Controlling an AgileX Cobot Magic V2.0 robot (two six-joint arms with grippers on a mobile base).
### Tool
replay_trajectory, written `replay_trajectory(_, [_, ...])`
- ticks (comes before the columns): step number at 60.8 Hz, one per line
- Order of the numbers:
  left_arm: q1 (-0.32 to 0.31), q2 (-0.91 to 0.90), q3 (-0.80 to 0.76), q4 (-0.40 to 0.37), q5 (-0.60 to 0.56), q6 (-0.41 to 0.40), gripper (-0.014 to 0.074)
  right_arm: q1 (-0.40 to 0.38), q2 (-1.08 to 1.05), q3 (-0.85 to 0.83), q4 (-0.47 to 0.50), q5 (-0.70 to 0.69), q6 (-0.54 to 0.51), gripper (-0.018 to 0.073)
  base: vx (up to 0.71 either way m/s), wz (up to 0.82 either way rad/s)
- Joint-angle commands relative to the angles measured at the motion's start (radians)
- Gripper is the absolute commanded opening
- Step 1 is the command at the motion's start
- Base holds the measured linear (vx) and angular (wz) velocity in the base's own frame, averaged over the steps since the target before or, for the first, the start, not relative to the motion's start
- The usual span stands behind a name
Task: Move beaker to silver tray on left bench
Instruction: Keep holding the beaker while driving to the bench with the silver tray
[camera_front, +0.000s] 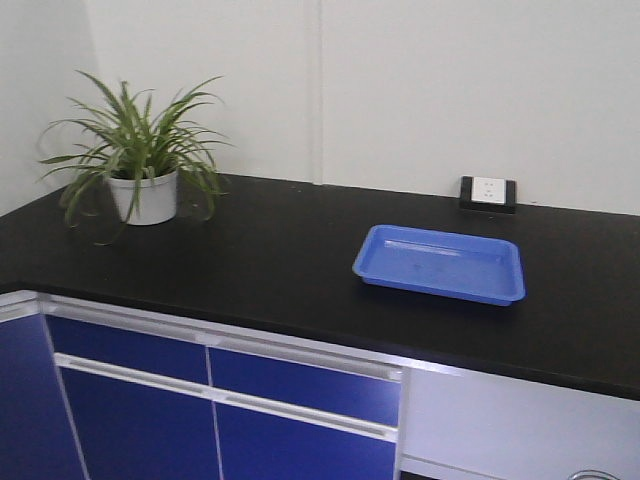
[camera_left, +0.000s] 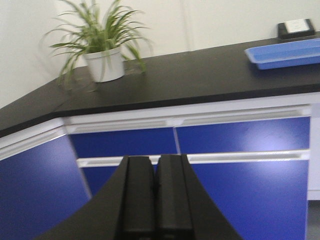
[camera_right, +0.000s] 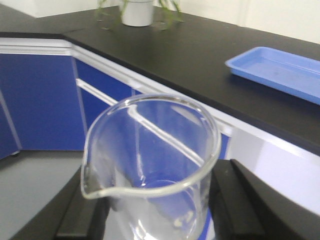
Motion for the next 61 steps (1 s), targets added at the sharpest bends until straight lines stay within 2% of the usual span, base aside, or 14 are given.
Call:
replay_trajectory(1, [-0.006, -0.008, 0.02, -0.005, -0.078, -0.006, 0.0001, -0.004, 0.001, -0.029, -0.014, -0.079, -0.011, -0.0012, -0.28, 0.51])
replay_trajectory(61, [-0.006, -0.008, 0.02, -0.005, -0.078, -0.006, 0.0001, -0.004, 0.001, -0.029, -0.014, -0.079, -0.011, -0.0012, -0.22, 0.59])
